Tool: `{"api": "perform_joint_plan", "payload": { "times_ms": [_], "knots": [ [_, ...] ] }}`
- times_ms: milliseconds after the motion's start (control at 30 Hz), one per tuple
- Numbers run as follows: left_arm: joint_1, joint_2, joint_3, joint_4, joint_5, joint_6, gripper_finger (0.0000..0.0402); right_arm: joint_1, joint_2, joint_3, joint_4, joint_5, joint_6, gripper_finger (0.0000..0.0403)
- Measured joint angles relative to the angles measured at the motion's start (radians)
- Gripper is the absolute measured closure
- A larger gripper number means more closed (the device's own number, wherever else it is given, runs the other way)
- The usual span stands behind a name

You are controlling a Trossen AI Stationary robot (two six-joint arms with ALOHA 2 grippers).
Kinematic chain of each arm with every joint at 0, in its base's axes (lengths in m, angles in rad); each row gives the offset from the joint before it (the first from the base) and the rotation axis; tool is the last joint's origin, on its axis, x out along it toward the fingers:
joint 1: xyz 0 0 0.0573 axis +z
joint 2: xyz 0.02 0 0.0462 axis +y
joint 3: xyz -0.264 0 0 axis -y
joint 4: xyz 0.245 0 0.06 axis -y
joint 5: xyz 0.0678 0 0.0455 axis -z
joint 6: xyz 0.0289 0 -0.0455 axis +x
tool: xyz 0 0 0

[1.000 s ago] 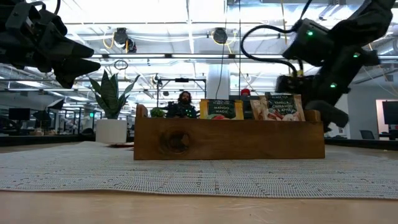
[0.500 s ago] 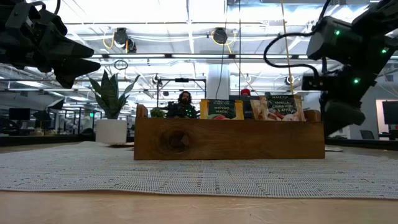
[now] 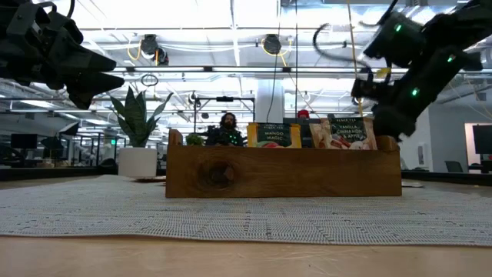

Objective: Pick & Place Tea
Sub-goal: Put the yellow tea bag into the middle compartment of the wood organizer

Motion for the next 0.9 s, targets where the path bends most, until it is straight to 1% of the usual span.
{"api": "perform_joint_plan", "payload": {
  "times_ms": [100,200,233,300,400,500,567,700,800,900],
  "knots": [
    [0.0,0.0,0.0,0.0,0.0,0.0,0.0197,-0.057,0.04,0.0,-0.055,0.014,0.002,0.0233],
    [0.0,0.0,0.0,0.0,0.0,0.0,0.0197,-0.1,0.075,0.0,-0.112,0.007,0.045,0.0236],
    [0.0,0.0,0.0,0.0,0.0,0.0,0.0197,-0.107,0.084,0.0,-0.114,-0.009,0.054,0.0237],
    [0.0,0.0,0.0,0.0,0.0,0.0,0.0197,-0.111,0.092,0.0,-0.095,-0.092,0.061,0.0239],
    [0.0,0.0,0.0,0.0,0.0,0.0,0.0197,-0.112,0.096,0.0,-0.065,-0.253,0.061,0.0239],
    [0.0,0.0,0.0,0.0,0.0,0.0,0.0197,-0.113,0.093,0.003,-0.071,-0.397,0.091,0.0239],
    [0.0,0.0,0.0,0.0,0.0,0.0,0.0197,-0.113,0.092,0.004,-0.095,-0.468,0.119,0.0239],
    [0.0,0.0,0.0,0.0,0.0,0.0,0.0197,-0.112,0.089,0.005,-0.179,-0.563,0.161,0.024],
    [0.0,0.0,0.0,0.0,0.0,0.0,0.0197,-0.108,0.074,0.005,-0.222,-0.576,0.175,0.0244],
    [0.0,0.0,0.0,0.0,0.0,0.0,0.0197,-0.094,0.039,0.002,-0.239,-0.526,0.173,0.0251]
  ]
}}
